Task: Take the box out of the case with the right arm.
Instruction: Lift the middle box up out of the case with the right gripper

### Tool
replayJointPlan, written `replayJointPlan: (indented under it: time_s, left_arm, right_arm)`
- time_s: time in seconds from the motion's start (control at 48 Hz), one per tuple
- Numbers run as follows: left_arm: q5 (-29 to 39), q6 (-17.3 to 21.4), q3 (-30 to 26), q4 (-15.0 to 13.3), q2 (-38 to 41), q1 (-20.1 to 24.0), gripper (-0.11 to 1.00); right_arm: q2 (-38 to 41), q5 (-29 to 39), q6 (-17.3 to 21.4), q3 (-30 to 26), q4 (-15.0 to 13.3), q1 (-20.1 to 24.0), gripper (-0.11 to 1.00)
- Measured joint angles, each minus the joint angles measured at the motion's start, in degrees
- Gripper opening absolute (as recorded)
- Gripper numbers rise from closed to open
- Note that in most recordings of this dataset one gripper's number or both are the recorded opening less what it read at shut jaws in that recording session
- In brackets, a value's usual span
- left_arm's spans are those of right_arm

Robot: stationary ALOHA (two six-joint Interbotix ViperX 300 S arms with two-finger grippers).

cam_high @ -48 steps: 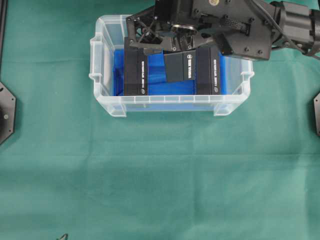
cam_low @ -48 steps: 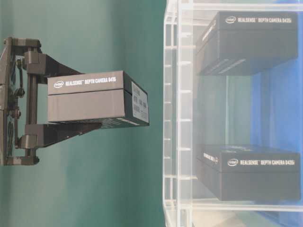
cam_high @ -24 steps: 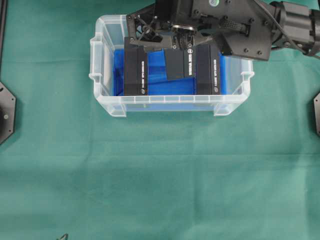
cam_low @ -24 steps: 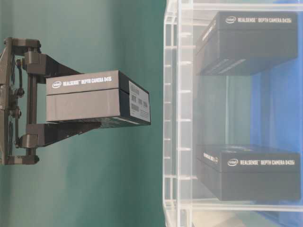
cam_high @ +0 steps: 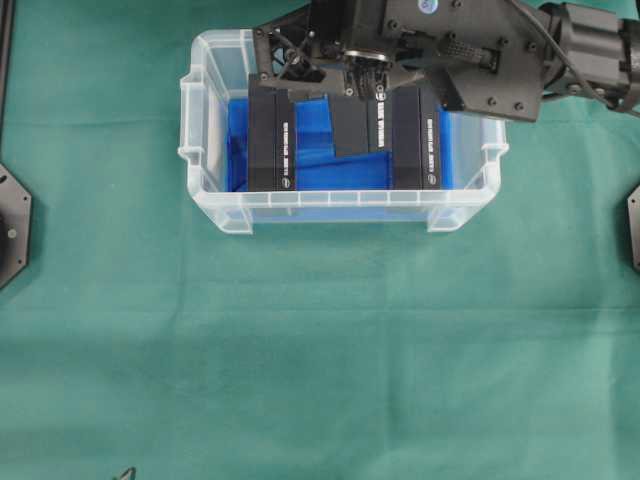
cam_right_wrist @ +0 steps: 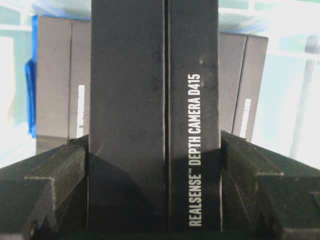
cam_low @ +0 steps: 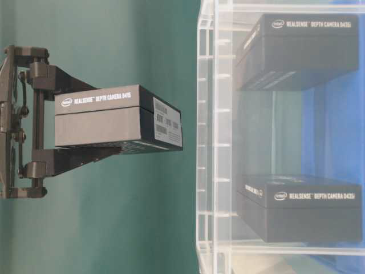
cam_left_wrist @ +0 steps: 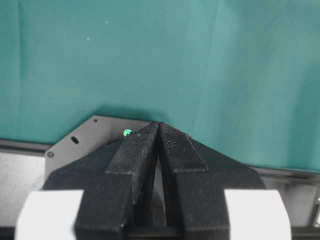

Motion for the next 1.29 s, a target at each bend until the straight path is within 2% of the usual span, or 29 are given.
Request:
replayJointPlan:
  time_s: [1.293]
  left_arm:
    - [0.88, 0.00, 0.00, 0.00, 0.00, 0.00, 0.00]
  right_arm:
    - [0.00, 0.09, 0.00, -0.70, -1.23, 0.09, 0.66]
